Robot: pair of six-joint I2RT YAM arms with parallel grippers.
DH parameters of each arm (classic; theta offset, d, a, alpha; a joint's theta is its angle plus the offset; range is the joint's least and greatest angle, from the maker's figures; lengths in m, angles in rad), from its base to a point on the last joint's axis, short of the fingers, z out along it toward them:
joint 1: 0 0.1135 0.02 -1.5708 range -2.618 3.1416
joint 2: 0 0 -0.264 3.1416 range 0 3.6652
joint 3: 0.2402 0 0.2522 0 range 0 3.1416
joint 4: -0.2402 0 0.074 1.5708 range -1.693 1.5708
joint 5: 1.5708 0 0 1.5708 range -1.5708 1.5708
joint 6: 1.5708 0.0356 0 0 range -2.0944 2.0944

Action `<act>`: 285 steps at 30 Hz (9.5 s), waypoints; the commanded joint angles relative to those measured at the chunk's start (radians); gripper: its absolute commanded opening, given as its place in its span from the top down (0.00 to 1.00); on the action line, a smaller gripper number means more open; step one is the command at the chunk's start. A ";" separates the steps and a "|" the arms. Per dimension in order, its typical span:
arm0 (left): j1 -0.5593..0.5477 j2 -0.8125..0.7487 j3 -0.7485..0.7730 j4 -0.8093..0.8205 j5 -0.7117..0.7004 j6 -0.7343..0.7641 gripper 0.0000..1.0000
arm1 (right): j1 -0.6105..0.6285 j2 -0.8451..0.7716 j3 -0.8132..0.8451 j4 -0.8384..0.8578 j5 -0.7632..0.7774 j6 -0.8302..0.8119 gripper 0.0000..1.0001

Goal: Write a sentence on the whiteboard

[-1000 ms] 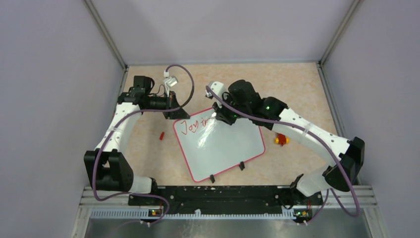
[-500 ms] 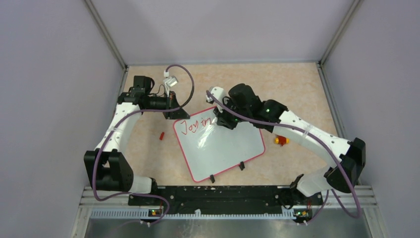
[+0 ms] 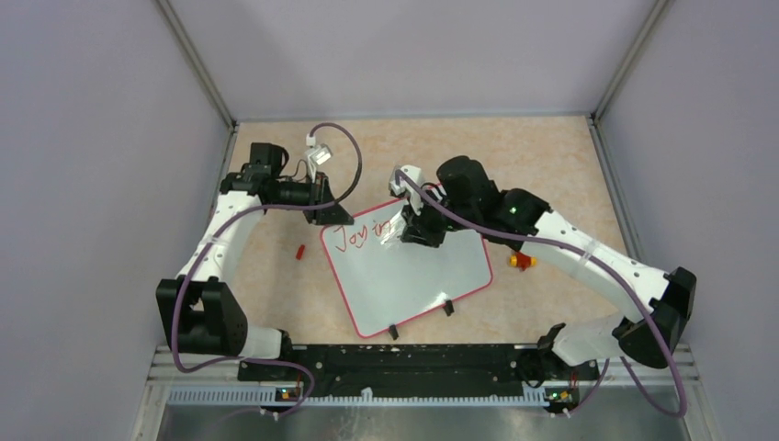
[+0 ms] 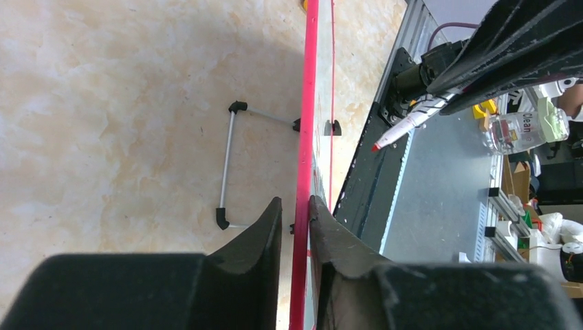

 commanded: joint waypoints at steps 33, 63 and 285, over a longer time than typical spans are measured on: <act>-0.007 -0.016 -0.059 0.053 -0.059 -0.043 1.00 | 0.123 0.024 -0.132 0.294 -0.114 0.147 1.00; -0.001 0.020 -0.032 0.038 -0.075 -0.047 1.00 | 0.298 0.113 -0.064 0.326 0.239 0.055 1.00; -0.001 -0.002 -0.042 0.027 -0.079 -0.030 1.00 | 0.240 0.090 -0.050 0.216 0.287 0.008 1.00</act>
